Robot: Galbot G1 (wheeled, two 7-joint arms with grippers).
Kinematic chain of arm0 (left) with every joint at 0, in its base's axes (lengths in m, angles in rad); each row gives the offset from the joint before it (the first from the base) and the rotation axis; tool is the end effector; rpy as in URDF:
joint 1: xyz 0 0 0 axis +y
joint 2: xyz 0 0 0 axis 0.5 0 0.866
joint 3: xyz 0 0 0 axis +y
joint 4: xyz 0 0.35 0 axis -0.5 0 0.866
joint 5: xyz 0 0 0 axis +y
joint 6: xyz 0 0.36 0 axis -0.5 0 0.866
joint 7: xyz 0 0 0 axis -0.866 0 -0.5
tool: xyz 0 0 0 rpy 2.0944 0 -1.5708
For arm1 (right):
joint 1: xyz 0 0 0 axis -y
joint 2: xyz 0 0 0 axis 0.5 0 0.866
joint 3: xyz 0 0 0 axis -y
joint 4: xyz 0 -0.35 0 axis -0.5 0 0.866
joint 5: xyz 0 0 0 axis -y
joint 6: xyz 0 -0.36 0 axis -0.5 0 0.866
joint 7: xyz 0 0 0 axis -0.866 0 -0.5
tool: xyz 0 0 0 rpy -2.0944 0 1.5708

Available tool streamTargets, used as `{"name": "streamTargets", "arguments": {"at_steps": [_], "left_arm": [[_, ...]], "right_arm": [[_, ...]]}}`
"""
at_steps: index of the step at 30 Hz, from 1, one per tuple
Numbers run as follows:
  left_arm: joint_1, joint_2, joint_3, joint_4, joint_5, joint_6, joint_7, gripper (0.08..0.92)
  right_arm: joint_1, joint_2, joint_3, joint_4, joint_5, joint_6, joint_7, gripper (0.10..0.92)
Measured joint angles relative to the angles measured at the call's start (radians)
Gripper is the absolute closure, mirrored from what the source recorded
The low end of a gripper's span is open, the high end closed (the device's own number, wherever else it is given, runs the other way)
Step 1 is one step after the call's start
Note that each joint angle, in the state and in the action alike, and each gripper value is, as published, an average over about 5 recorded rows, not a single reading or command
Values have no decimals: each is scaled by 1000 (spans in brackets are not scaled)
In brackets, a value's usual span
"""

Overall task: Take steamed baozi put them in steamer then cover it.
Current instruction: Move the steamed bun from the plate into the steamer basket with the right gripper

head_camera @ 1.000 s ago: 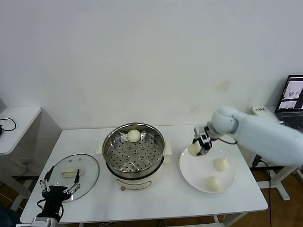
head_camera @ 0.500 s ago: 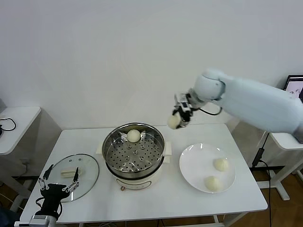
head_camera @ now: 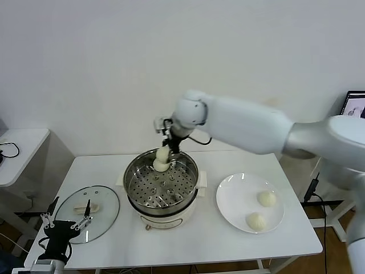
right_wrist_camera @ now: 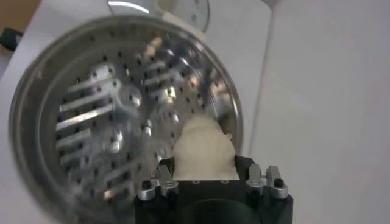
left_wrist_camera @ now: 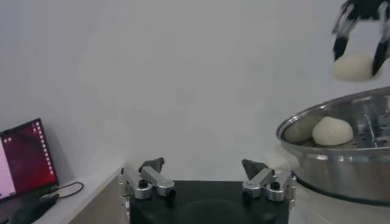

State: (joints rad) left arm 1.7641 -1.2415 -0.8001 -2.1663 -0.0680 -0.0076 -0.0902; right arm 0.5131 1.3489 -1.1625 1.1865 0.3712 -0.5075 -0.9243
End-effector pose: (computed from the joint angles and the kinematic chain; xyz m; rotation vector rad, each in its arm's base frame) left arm 0.1414 0.1249 -0.2742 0.1657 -3.0376 -0.5555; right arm 0.5456 0.2167 -0.0441 1.5407 -1.5003 1.5679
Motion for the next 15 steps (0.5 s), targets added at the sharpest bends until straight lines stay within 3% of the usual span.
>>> {"name": "streamTargets", "arguments": {"at_steps": [15], "left_arm": [[-1, -5, 1, 1, 0, -2, 0, 177]], "right_arm": [[-111, 169, 6, -150, -4, -28, 18, 406]]}}
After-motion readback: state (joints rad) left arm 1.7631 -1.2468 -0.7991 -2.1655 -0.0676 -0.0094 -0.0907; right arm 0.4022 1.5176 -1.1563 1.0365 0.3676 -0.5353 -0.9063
